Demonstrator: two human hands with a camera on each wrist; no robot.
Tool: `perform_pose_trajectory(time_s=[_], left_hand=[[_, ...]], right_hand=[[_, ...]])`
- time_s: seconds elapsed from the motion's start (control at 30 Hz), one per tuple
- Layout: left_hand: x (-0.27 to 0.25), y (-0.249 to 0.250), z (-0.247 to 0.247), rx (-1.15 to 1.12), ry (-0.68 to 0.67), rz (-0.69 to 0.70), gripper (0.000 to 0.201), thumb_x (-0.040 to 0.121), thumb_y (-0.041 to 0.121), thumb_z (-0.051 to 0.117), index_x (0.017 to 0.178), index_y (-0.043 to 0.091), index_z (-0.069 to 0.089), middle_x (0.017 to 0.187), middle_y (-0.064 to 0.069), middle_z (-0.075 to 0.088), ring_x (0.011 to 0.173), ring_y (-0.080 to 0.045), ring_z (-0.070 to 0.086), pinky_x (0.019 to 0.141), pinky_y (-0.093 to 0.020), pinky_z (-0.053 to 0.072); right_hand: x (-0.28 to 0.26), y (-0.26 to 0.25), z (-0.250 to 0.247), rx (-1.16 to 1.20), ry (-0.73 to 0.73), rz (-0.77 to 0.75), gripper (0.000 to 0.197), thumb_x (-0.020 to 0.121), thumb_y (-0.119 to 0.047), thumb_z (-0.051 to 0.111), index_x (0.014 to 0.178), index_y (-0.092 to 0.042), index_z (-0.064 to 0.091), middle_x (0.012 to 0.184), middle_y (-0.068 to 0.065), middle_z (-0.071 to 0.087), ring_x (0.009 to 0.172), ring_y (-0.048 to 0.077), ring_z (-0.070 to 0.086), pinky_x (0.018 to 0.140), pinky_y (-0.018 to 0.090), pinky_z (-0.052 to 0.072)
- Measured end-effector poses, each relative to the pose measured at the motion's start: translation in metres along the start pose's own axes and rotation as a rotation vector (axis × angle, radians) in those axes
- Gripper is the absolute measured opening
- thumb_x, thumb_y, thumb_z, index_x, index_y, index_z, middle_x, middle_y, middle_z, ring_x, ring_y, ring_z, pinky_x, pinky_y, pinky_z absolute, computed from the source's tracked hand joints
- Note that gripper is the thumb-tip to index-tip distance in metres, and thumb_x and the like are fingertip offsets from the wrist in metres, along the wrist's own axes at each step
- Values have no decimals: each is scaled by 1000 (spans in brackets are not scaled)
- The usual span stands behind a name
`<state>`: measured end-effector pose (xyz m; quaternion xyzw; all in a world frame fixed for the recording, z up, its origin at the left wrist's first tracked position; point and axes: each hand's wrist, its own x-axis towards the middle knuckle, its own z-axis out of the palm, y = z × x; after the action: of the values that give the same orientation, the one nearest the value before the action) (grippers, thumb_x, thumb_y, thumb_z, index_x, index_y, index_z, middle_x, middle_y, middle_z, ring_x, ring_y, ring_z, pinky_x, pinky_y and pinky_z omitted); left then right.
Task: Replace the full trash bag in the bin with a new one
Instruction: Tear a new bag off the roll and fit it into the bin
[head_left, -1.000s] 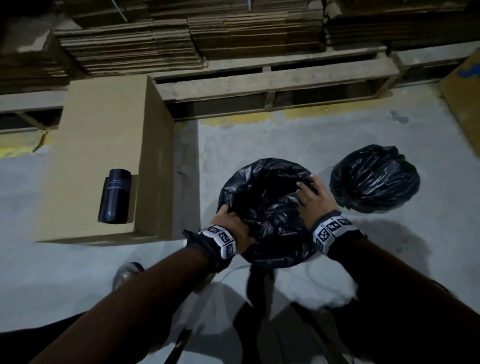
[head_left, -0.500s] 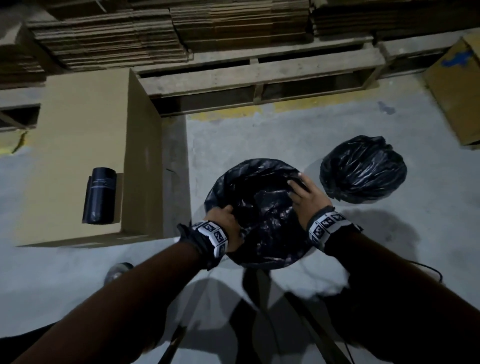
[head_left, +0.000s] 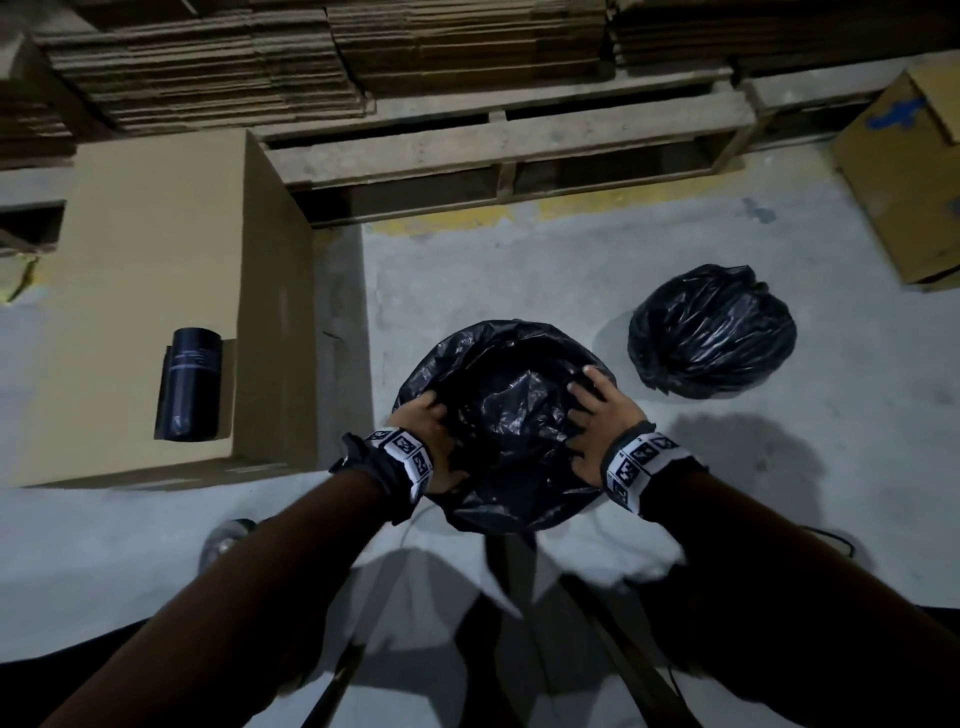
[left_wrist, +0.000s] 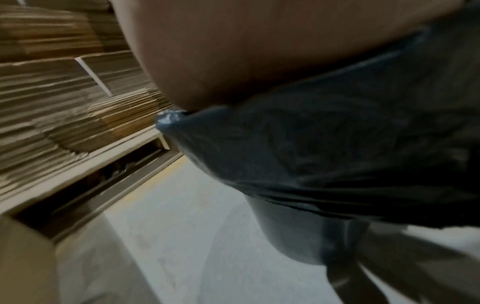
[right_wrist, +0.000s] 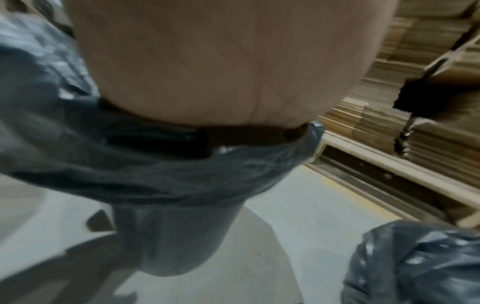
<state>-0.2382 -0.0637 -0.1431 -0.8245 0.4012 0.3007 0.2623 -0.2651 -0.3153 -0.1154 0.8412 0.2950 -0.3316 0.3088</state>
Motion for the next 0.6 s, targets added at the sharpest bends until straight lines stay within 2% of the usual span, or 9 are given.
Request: perform_pose_trajectory(time_s=[0.1, 0.13, 0.2, 0.23, 0.3, 0.37, 0.43, 0.5, 0.6], left_hand=[[-18, -5, -12, -133, 406, 22, 54, 83, 54, 30, 102, 21, 67, 105, 6, 67, 109, -22, 47, 100, -38, 27], [-27, -8, -14, -183, 550, -20, 41, 81, 46, 37, 100, 21, 63, 103, 4, 65, 104, -23, 48, 94, -38, 30], [-42, -14, -8, -387, 682, -225, 32, 77, 34, 49, 106, 19, 54, 109, -2, 58, 101, -26, 48, 87, -39, 34], [-49, -17, -3, -533, 684, -346, 35, 76, 30, 53, 109, 17, 51, 112, -5, 54, 102, -27, 47, 87, -40, 36], [-56, -20, 13, -897, 649, -555, 45, 79, 26, 59, 120, 12, 46, 116, -9, 50, 105, -26, 46, 90, -40, 40], [-61, -19, 20, -1500, 443, -642, 54, 84, 28, 61, 130, 8, 41, 109, -9, 55, 92, -22, 54, 81, -35, 46], [-62, -13, 25, -2013, 170, -643, 40, 91, 25, 56, 124, 5, 47, 93, -9, 60, 70, -19, 57, 65, -31, 47], [-64, -7, 27, -2169, 78, -595, 24, 93, 9, 50, 116, 1, 54, 89, -12, 62, 68, -20, 60, 59, -31, 53], [-61, 0, 31, -2263, 145, -555, 34, 89, -4, 53, 122, 2, 54, 102, -15, 64, 86, -27, 62, 63, -36, 57]], right_hand=[[-5, 10, -3, 181, 399, -11, 51, 86, -48, 39, 127, -24, 58, 137, 2, 56, 137, 31, 36, 117, 58, 3], [-5, 15, 0, 271, 589, 34, 42, 83, -41, 46, 116, -21, 62, 126, 3, 63, 126, 30, 47, 117, 54, 15], [-9, 25, 4, 511, 721, 272, 30, 81, -33, 50, 108, -21, 56, 114, 4, 62, 109, 27, 52, 105, 44, 32], [-12, 29, 4, 661, 708, 418, 31, 82, -32, 51, 110, -19, 53, 114, 5, 60, 106, 28, 51, 98, 42, 37], [-14, 36, 7, 1077, 561, 603, 42, 84, -32, 56, 123, -16, 49, 121, 11, 53, 110, 34, 51, 94, 42, 42], [-9, 41, 18, 1466, 266, 600, 49, 86, -32, 60, 129, -16, 44, 122, 13, 52, 112, 34, 54, 93, 39, 46], [-1, 42, 29, 1713, 83, 480, 40, 84, -28, 62, 121, -18, 49, 116, 12, 59, 103, 32, 60, 84, 39, 52], [7, 42, 39, 1883, 67, 416, 25, 86, -9, 61, 108, -15, 51, 114, 20, 62, 95, 34, 63, 83, 49, 56], [7, 42, 41, 1967, 96, 414, 21, 89, 5, 58, 104, -8, 53, 104, 16, 63, 94, 33, 63, 86, 57, 53]])
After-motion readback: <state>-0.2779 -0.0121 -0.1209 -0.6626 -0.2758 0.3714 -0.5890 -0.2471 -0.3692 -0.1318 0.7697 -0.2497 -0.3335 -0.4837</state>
